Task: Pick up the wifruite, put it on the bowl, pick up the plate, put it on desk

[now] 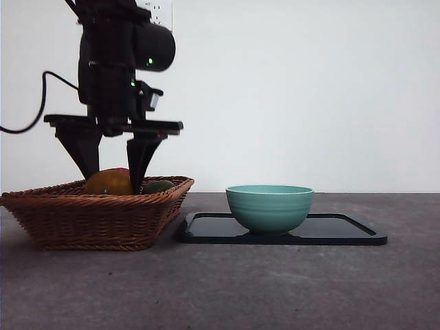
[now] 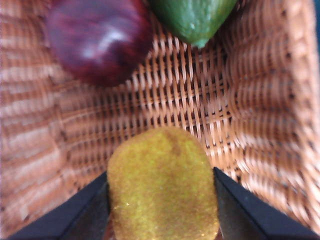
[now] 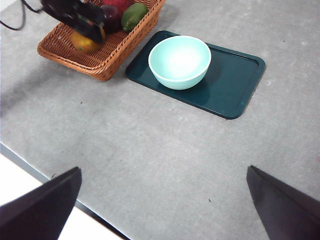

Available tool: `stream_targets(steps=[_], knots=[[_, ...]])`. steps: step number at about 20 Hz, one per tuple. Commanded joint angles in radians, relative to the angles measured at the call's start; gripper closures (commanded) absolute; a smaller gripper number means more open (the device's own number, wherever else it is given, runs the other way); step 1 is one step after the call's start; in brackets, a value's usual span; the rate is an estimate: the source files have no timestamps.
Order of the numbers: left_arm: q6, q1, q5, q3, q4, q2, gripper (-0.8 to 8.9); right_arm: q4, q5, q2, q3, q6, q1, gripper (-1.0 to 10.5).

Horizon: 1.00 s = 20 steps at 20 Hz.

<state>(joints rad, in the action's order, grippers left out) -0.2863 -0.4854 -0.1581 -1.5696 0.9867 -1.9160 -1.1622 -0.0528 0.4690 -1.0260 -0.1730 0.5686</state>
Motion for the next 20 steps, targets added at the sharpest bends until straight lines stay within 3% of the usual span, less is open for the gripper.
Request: stream_targets(steps=[1, 5, 12, 16, 20], knots=[[0.013, -0.003, -0.001, -0.011, -0.015, -0.044, 5.96, 0.010, 0.000, 0.004, -0.010, -0.010, 0.006, 3.8], [0.014, -0.003, 0.005, -0.011, -0.019, -0.069, 5.29, 0.011, 0.001, 0.004, -0.010, -0.010, 0.006, 3.8], [0.025, -0.003, 0.029, -0.011, -0.034, -0.083, 5.20, 0.015, 0.000, 0.004, -0.010, -0.010, 0.006, 3.8], [0.037, -0.003, 0.037, -0.012, -0.031, -0.083, 3.21, 0.017, 0.000, 0.004, -0.010, -0.010, 0.006, 3.8], [0.062, 0.000, 0.036, -0.065, 0.025, -0.072, 3.06, 0.017, 0.000, 0.004, -0.010, -0.010, 0.006, 3.8]])
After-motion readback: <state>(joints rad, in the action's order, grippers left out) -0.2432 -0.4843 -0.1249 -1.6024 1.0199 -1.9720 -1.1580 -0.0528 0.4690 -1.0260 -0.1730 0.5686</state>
